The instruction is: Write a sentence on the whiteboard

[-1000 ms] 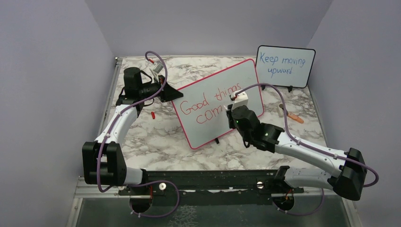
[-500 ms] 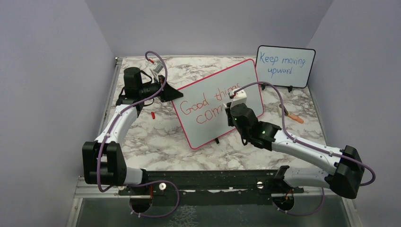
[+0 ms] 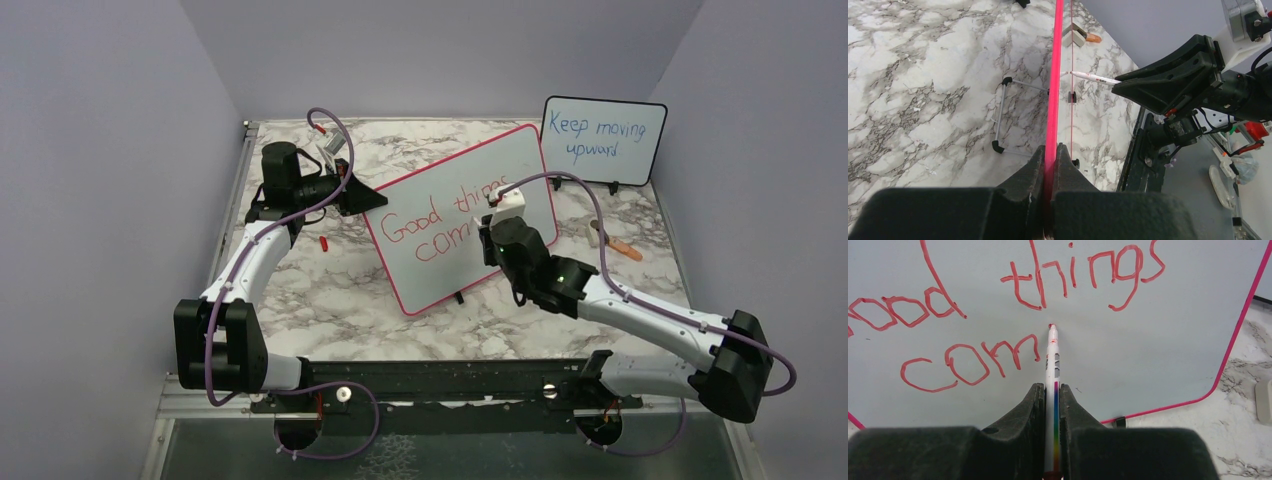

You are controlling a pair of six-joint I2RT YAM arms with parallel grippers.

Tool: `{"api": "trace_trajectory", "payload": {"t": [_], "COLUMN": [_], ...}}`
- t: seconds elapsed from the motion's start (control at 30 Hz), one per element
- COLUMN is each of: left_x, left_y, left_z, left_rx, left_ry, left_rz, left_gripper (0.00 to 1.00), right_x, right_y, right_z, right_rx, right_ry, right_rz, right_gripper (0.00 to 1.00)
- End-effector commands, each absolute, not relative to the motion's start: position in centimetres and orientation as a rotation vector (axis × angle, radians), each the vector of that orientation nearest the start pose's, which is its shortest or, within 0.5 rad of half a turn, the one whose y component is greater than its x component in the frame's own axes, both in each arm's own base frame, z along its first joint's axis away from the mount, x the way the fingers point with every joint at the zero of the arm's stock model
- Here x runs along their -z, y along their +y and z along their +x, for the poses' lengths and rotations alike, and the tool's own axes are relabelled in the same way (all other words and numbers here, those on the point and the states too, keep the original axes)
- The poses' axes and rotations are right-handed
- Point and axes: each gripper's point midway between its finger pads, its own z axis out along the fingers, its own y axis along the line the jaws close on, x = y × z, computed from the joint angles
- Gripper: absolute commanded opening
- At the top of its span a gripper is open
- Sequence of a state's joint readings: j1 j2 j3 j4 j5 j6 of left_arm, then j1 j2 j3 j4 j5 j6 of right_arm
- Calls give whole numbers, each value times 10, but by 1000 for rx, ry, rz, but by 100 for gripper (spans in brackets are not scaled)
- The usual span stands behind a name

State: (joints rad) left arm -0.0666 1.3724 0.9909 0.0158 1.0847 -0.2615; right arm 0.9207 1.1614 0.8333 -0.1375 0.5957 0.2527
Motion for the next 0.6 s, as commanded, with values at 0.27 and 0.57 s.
{"api": "trace_trajectory", "payload": {"t": [0.27, 0.57], "left_x": [-206, -206], "left_y": [-176, -176], "left_z": [338, 338], "left_rx": [1157, 1158], "left_ry": [1961, 1964], "left_rz": [505, 504], "left_gripper": [0, 0], "right_x": [-195, -189], "right_y": [217, 221], "right_z": [273, 275], "right_rx": [-195, -194], "right_ry": [1955, 1964], "right_rz": [-288, -296], "right_gripper": [0, 1]}}
